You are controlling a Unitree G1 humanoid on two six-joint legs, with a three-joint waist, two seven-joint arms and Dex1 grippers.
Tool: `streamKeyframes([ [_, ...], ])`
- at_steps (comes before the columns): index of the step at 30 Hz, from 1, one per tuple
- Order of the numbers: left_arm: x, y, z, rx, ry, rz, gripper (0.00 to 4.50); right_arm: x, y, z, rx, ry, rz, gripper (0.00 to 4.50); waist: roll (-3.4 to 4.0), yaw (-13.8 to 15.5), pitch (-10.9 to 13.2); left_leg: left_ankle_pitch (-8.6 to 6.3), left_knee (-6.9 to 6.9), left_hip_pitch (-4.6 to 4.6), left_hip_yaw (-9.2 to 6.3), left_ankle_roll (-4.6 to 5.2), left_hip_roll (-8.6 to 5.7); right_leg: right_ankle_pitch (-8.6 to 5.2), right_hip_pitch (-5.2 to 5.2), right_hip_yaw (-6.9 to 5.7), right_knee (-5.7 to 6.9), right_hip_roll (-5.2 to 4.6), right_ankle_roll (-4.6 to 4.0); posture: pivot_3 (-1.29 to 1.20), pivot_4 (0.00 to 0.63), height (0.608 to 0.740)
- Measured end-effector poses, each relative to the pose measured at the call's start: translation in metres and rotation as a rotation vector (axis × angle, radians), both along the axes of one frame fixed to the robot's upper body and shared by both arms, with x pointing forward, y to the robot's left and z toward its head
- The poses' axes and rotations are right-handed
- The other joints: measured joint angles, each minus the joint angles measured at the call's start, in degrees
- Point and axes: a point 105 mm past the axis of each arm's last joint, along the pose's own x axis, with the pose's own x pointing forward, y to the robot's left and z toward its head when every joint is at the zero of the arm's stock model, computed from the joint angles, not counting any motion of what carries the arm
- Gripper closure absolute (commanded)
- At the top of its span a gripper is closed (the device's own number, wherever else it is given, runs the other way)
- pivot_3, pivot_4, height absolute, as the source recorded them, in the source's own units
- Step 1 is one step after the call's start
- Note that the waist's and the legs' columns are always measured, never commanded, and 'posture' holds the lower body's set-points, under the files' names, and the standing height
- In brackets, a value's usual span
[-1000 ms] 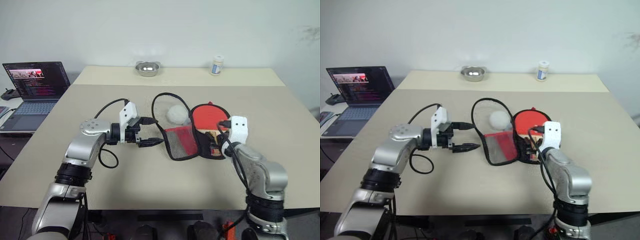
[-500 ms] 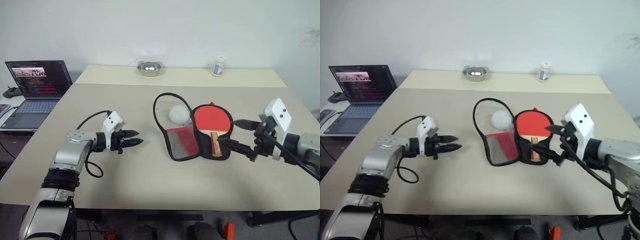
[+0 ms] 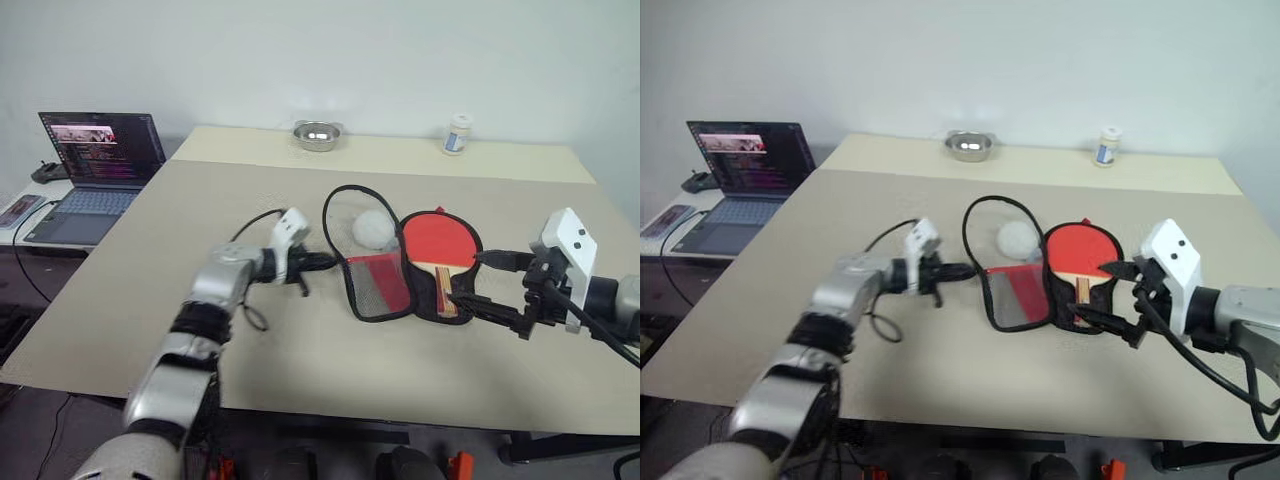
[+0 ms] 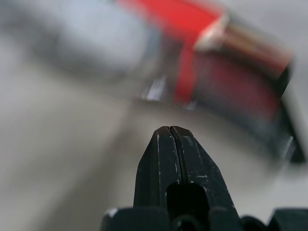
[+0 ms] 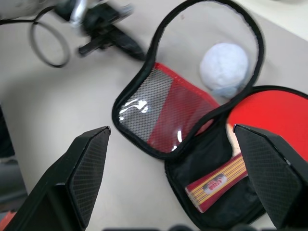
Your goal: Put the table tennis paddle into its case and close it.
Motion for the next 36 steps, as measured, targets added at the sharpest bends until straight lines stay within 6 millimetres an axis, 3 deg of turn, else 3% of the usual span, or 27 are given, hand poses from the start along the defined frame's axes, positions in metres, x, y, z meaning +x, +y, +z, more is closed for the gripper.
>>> streamKeyframes([
  [4,-0.001,-0.052,0.049,-0.099,-0.056,-0.123,4.49,-0.002,-0.008,0.004,-0.004,-0.009,-0.030,0.00,-0.01,0.06,0.00,-0.08,0.14,-0.08,0.01,0.13,-0.05,0.01,0.01,0.03,-0.04,0.00,0.02,0.00,0.150,0.740],
  [6,-0.004,-0.073,0.061,-0.123,-0.064,-0.173,4.49,-0.003,-0.016,0.005,-0.016,-0.010,-0.061,0.00,0.00,-0.01,0.00,-0.09,0.14,-0.07,0.01,0.14,-0.04,0.00,0.01,0.03,-0.05,0.00,0.02,0.00,0.150,0.740],
  [9,-0.004,-0.093,0.057,-0.131,-0.054,-0.195,4.49,-0.003,-0.026,0.007,-0.024,-0.015,-0.109,0.00,0.00,-0.20,0.00,-0.08,0.13,-0.04,0.00,0.14,0.02,0.00,0.01,0.02,-0.02,0.04,0.02,0.00,0.150,0.740],
  [13,0.002,-0.098,0.034,-0.084,-0.041,-0.161,4.49,-0.002,-0.032,0.007,-0.036,-0.016,-0.142,0.00,0.00,-0.62,0.01,-0.08,0.13,-0.02,-0.02,0.13,0.06,0.00,0.00,0.01,0.04,0.08,0.02,0.00,0.150,0.740],
  [17,0.004,-0.098,0.024,-0.050,-0.065,-0.146,4.49,0.000,-0.036,0.005,-0.034,-0.008,-0.166,0.00,-0.01,-0.64,0.01,-0.08,0.13,-0.04,0.00,0.13,0.02,0.00,0.00,0.03,0.00,0.05,0.02,0.00,0.150,0.740],
  [21,0.003,-0.094,0.025,-0.048,-0.083,-0.157,4.49,0.012,-0.042,0.003,-0.010,-0.004,-0.206,0.00,-0.01,-0.74,0.01,-0.08,0.13,-0.04,0.01,0.13,0.02,0.00,0.00,0.04,0.00,0.04,0.02,0.00,0.150,0.740],
  [24,-0.002,-0.073,0.025,-0.053,-0.135,-0.192,4.49,0.033,-0.053,-0.004,0.046,0.007,-0.281,0.00,0.02,-1.31,-0.01,-0.08,0.11,0.02,0.04,0.13,0.06,0.01,0.00,0.07,0.04,0.05,0.00,0.00,0.150,0.740],
  [28,-0.017,-0.037,0.035,-0.083,-0.190,-0.243,4.49,0.064,-0.070,-0.036,0.087,0.081,-0.429,0.00,0.12,-1.45,0.05,-0.07,0.10,0.09,0.07,0.11,0.11,0.15,-0.03,0.12,0.17,0.06,-0.29,0.00,0.150,0.740],
  [32,-0.038,-0.012,0.052,-0.100,-0.204,-0.295,4.49,0.090,-0.070,-0.054,0.130,0.110,-0.488,0.00,0.14,-1.38,0.05,-0.06,0.15,0.09,0.08,0.10,0.08,0.15,0.00,0.15,0.19,0.10,-0.29,0.00,0.150,0.740],
  [36,-0.051,0.007,0.057,-0.086,-0.186,-0.296,4.49,0.101,-0.073,-0.078,0.111,0.156,-0.525,0.00,0.15,-1.13,0.04,-0.06,0.16,0.09,0.07,0.11,0.06,0.15,0.02,0.12,0.17,0.08,-0.29,0.00,0.150,0.740],
])
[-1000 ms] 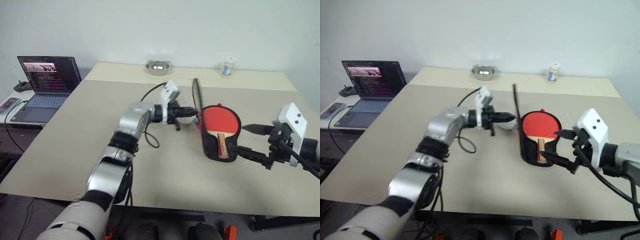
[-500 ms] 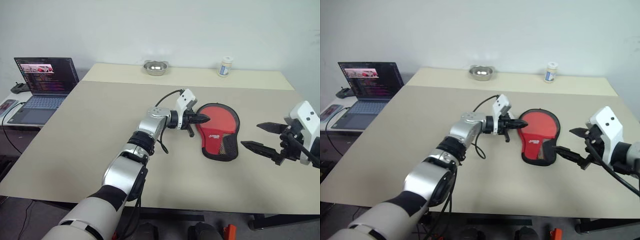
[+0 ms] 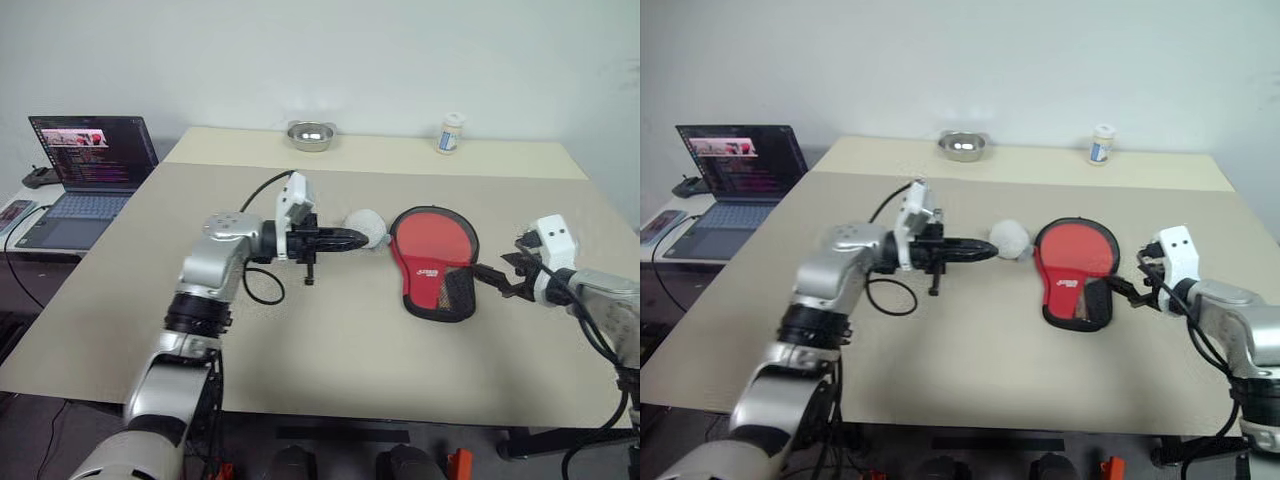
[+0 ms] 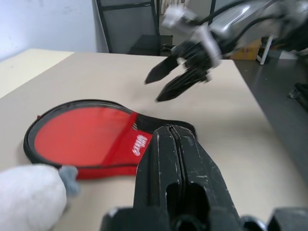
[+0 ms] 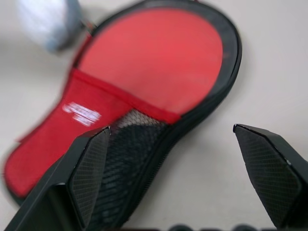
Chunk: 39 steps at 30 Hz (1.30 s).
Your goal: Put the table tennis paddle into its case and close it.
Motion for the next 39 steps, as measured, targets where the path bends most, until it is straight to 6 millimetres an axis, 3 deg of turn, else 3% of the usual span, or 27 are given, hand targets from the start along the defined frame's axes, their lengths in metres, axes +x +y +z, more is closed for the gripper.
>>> streamKeyframes([
  [4,-0.001,0.006,-0.002,0.014,0.014,0.035,4.49,0.009,0.004,-0.021,0.032,0.044,-0.017,0.00,0.00,0.03,0.00,0.00,0.03,0.00,0.01,0.00,-0.02,0.00,0.00,0.01,0.02,-0.02,0.00,0.00,0.150,0.740],
  [17,-0.001,0.003,0.000,0.008,0.002,0.061,4.49,0.035,0.008,-0.040,-0.011,0.051,-0.020,0.00,0.00,-0.39,-0.01,0.00,0.02,0.28,0.15,0.00,0.03,0.01,0.09,0.17,0.16,0.02,-0.01,0.00,0.150,0.740],
  [20,-0.002,0.005,-0.001,0.022,-0.004,0.064,4.50,0.036,0.018,-0.043,-0.023,0.054,0.018,0.60,0.03,-0.66,-0.04,0.00,0.01,0.35,0.18,0.00,0.09,0.01,0.10,0.24,0.19,0.09,-0.01,0.00,0.150,0.740],
  [25,-0.003,0.012,-0.011,0.054,0.010,0.075,4.50,0.038,0.039,-0.045,-0.003,0.065,0.079,2.23,0.02,-1.82,-0.06,0.00,0.00,0.40,0.22,0.00,0.13,0.01,0.10,0.32,0.22,0.11,-0.01,0.00,0.150,0.740],
  [32,-0.005,0.021,-0.022,0.095,0.020,0.097,4.50,0.042,0.053,-0.048,0.056,0.107,0.107,4.44,-0.20,-2.09,-0.23,0.00,-0.01,0.60,0.37,-0.01,0.25,0.07,0.14,0.54,0.25,0.24,-0.12,0.00,0.150,0.740],
  [39,-0.019,0.042,-0.036,0.156,0.077,0.100,4.50,0.038,0.088,-0.042,0.109,0.118,0.177,4.49,-0.20,-2.82,-0.22,-0.02,-0.11,0.68,0.54,-0.04,0.63,0.09,0.04,0.67,0.26,0.38,-0.19,0.00,0.150,0.740],
])
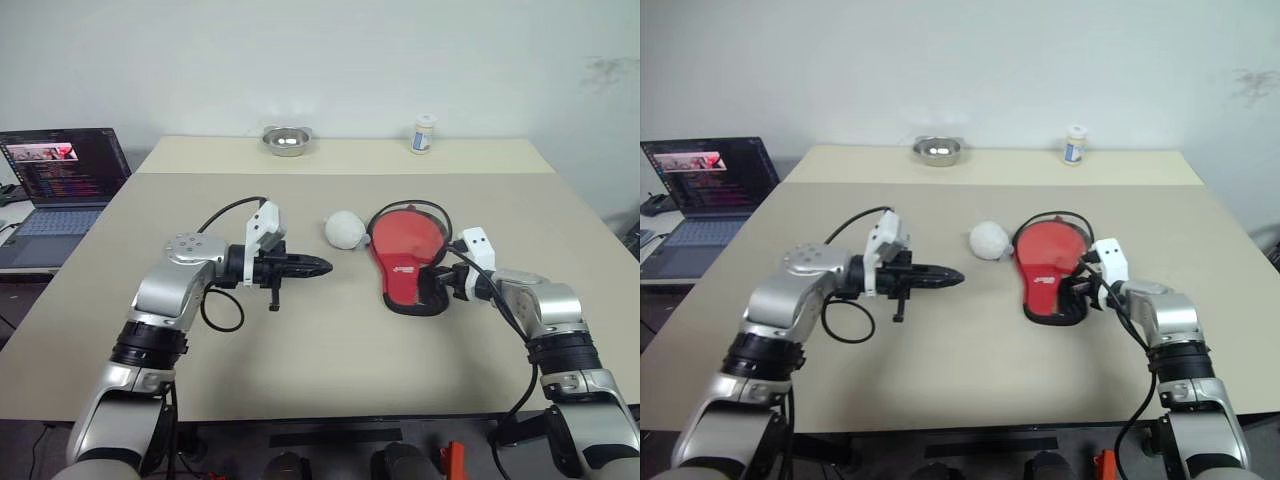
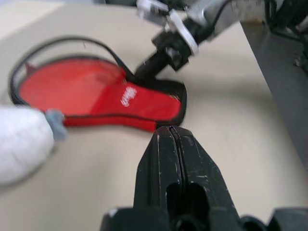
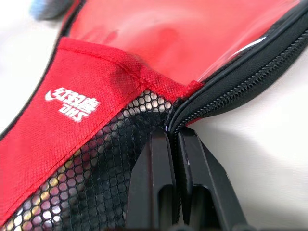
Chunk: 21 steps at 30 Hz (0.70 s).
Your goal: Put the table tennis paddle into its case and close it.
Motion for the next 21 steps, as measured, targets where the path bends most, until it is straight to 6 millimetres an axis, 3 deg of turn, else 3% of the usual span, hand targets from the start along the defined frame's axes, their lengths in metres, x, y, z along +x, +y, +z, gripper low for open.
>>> streamKeyframes([
  [7,-0.015,-0.002,-0.002,0.016,0.011,-0.057,4.50,-0.028,0.078,0.000,0.079,0.026,0.195,4.49,0.02,-0.10,0.01,-0.04,-0.23,0.00,0.06,-0.09,0.48,-0.08,-0.16,0.02,-0.01,0.48,-0.15,0.00,0.150,0.740],
  [10,-0.020,-0.006,-0.003,0.002,0.026,-0.073,4.50,-0.047,0.096,-0.005,0.084,0.036,0.253,4.49,0.02,0.25,0.01,-0.02,-0.33,0.00,0.09,-0.17,0.44,-0.08,-0.19,0.02,-0.07,0.47,-0.15,0.00,0.150,0.740],
  [16,-0.030,-0.010,-0.016,0.002,0.070,-0.097,4.50,-0.074,0.095,-0.012,0.074,0.039,0.261,4.49,0.01,0.88,0.01,-0.04,-0.34,0.00,0.12,-0.29,0.37,-0.09,-0.17,0.02,-0.13,0.46,-0.15,0.00,0.150,0.740],
  [21,-0.032,-0.009,-0.018,0.014,0.076,-0.103,4.50,-0.088,0.073,-0.014,0.079,0.064,0.201,4.49,0.00,1.35,0.00,-0.04,-0.38,-0.01,0.11,-0.30,0.29,-0.12,-0.14,-0.02,-0.18,0.47,-0.13,0.00,0.150,0.740],
])
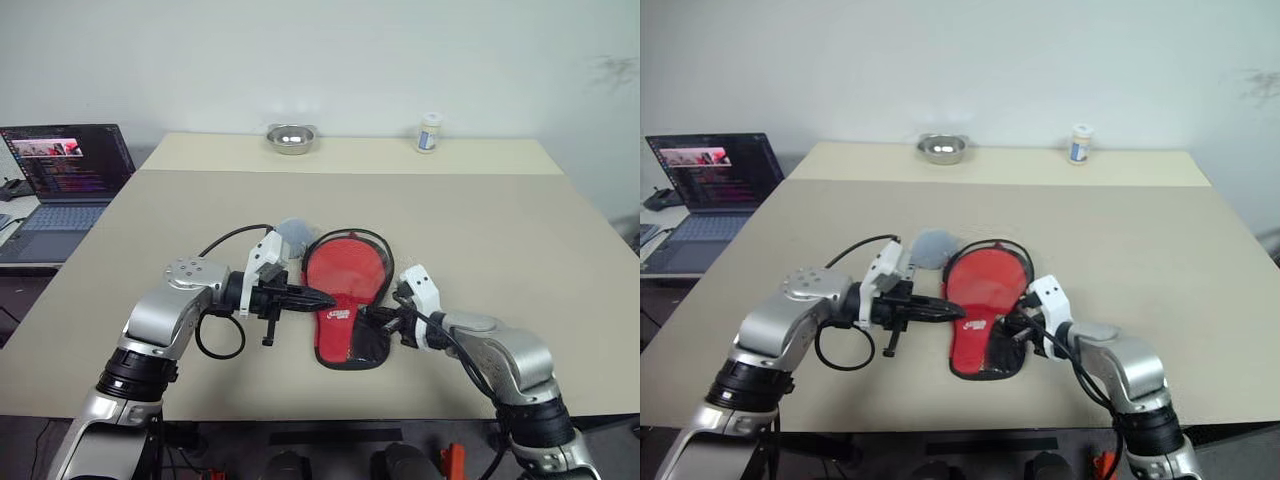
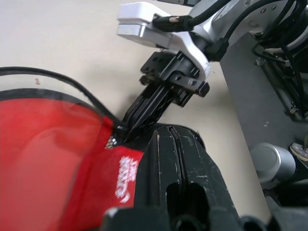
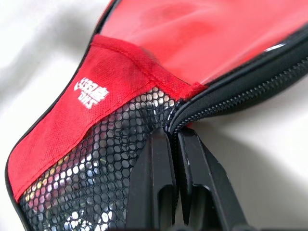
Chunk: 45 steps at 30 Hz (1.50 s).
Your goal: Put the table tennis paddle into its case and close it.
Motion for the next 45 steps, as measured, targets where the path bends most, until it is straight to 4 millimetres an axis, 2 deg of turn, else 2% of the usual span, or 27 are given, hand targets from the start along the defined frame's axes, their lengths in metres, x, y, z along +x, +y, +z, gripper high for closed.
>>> streamKeyframes([
  [6,-0.006,0.008,-0.008,0.047,0.017,-0.024,4.50,-0.029,-0.024,-0.002,-0.013,0.051,-0.040,4.49,-0.01,0.59,-0.01,0.00,-0.15,-0.04,0.00,0.00,-0.13,-0.01,0.03,-0.02,-0.25,-0.09,0.01,0.00,0.150,0.740],
  [12,-0.006,0.009,-0.010,0.061,0.001,-0.032,4.50,-0.043,-0.034,-0.004,-0.007,0.083,-0.079,4.49,-0.01,1.11,-0.01,0.00,-0.16,-0.04,-0.03,0.00,-0.14,-0.15,0.04,-0.03,-0.25,-0.09,0.25,0.00,0.150,0.740],
  [17,-0.006,0.011,-0.012,0.067,0.000,-0.035,4.50,-0.052,-0.039,-0.005,0.017,0.106,-0.122,4.49,-0.02,1.51,-0.01,0.00,-0.17,-0.07,-0.04,0.00,-0.15,-0.15,0.04,-0.04,-0.29,-0.09,0.25,0.00,0.150,0.740],
  [30,-0.002,0.011,-0.014,0.075,-0.007,-0.036,4.50,-0.059,-0.045,-0.005,0.004,0.117,-0.139,4.49,-0.03,1.53,-0.02,0.00,-0.16,-0.10,-0.09,0.01,-0.17,-0.15,0.05,-0.08,-0.31,-0.09,0.26,0.00,0.150,0.740],
  [33,-0.002,0.011,-0.014,0.075,-0.014,-0.038,4.50,-0.059,-0.047,-0.005,-0.006,0.120,-0.136,3.73,-0.03,1.53,-0.02,0.00,-0.16,-0.11,-0.09,0.01,-0.18,-0.15,0.05,-0.08,-0.31,-0.09,0.26,0.00,0.150,0.740],
  [38,-0.002,0.011,-0.014,0.075,-0.015,-0.035,4.50,-0.060,-0.057,-0.003,-0.054,0.115,-0.125,2.03,-0.03,1.50,-0.02,0.00,-0.15,-0.10,-0.10,0.01,-0.17,-0.15,0.05,-0.08,-0.28,-0.09,0.26,0.00,0.150,0.740],
  [43,-0.001,0.011,-0.015,0.074,-0.015,-0.026,4.50,-0.058,-0.064,0.013,-0.128,0.054,-0.093,0.24,-0.03,1.41,-0.02,0.00,-0.14,-0.09,-0.12,0.01,-0.15,-0.15,0.04,-0.09,-0.24,-0.07,0.26,0.00,0.150,0.740],
  [44,-0.001,0.011,-0.016,0.074,-0.015,-0.020,4.50,-0.059,-0.065,0.017,-0.147,0.037,-0.071,0.02,-0.03,1.41,-0.02,0.00,-0.13,-0.08,-0.12,0.01,-0.15,-0.15,0.04,-0.09,-0.24,-0.07,0.26,0.00,0.150,0.740],
  [45,-0.001,0.012,-0.016,0.074,-0.015,-0.015,4.50,-0.058,-0.066,0.024,-0.163,0.014,-0.046,0.02,-0.03,1.40,-0.02,0.00,-0.13,-0.09,-0.12,0.01,-0.15,-0.15,0.05,-0.09,-0.25,-0.07,0.26,0.00,0.150,0.740],
])
